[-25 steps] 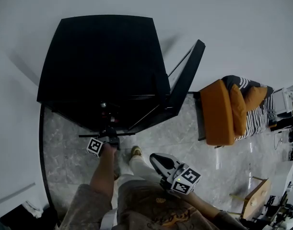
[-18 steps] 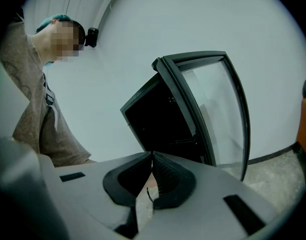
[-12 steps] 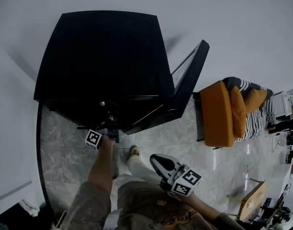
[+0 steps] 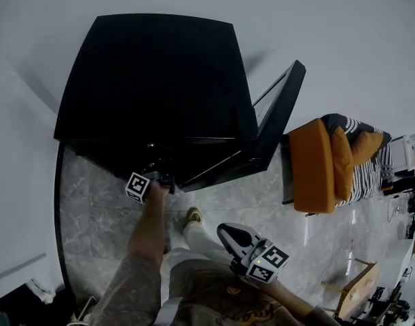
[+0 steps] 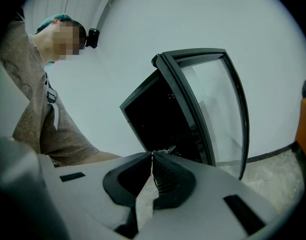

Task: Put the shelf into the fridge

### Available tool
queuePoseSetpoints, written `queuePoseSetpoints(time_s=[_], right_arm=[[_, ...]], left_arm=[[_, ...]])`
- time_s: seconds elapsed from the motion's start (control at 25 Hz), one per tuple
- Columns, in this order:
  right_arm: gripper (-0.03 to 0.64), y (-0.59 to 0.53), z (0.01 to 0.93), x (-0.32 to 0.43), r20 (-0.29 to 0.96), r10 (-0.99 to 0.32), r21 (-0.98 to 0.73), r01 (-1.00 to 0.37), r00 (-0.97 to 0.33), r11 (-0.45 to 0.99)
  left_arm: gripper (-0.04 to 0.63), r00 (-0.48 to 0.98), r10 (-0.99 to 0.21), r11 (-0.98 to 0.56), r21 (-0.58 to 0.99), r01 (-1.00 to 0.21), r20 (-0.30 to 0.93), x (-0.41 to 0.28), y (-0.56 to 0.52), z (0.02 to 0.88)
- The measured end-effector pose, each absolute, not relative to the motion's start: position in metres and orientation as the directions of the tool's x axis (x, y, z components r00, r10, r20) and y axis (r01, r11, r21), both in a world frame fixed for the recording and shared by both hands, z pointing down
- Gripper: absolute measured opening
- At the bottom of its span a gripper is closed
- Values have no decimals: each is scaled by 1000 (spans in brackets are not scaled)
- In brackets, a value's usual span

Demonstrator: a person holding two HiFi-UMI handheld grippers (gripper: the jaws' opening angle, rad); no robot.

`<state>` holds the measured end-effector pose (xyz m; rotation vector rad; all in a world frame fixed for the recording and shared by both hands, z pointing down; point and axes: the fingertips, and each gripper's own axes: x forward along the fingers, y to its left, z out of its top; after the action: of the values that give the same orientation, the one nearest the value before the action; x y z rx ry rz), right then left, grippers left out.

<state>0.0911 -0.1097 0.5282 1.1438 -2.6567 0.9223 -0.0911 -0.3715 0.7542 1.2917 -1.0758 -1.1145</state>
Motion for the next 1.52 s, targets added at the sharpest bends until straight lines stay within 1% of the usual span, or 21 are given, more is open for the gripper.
queuePoseSetpoints(time_s=[1.16, 1.52], right_arm=[[23, -107, 542, 91, 357, -609, -504, -695, -708, 513], [23, -108, 545, 92, 359, -607, -511, -693, -709, 508]], left_arm=[[17, 144, -989, 13, 1000, 6, 12, -89, -442, 757], [17, 115, -993, 9, 1000, -2, 9, -94, -453, 755]])
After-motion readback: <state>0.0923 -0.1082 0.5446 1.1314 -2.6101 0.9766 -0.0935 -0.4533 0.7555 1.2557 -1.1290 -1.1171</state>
